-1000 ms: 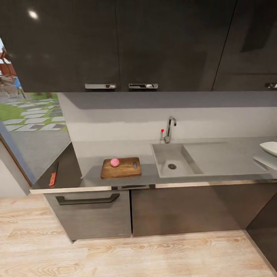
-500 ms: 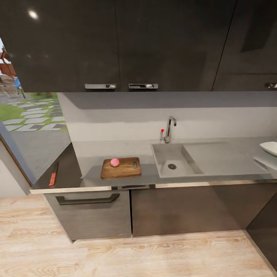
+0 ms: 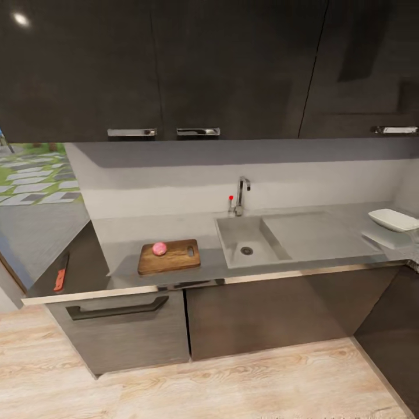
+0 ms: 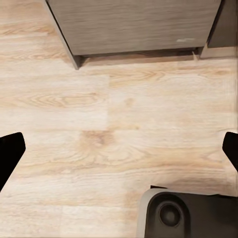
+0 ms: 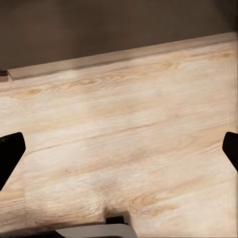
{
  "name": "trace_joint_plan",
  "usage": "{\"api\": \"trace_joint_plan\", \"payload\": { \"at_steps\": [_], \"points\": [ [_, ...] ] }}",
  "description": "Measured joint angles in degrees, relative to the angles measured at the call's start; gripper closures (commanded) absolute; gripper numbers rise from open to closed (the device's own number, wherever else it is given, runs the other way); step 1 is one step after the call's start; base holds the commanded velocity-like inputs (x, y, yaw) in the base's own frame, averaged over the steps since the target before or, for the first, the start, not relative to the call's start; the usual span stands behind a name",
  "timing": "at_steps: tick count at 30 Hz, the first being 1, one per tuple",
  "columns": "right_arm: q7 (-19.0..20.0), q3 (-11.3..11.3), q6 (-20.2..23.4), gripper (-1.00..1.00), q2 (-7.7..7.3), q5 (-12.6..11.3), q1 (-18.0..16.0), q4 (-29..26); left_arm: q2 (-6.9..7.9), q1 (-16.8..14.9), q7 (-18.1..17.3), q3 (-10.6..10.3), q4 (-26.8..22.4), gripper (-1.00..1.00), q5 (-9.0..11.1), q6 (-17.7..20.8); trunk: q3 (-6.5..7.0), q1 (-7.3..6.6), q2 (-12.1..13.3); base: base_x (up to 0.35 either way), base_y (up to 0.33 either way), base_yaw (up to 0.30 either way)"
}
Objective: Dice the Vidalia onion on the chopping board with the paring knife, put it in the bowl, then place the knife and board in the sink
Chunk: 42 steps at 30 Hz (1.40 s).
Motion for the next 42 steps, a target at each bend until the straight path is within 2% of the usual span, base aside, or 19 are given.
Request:
{"api": "trace_joint_plan", "payload": {
  "at_steps": [42],
  "points": [
    [0.00,-0.03,-0.04,-1.00,0.00,0.00,0.00,0.00,0.00,0.03,0.00,0.00,0.00,-1.00,-0.03,0.00,1.76,0.00,0.00,0.000,0.000,-0.254]
  ]
}}
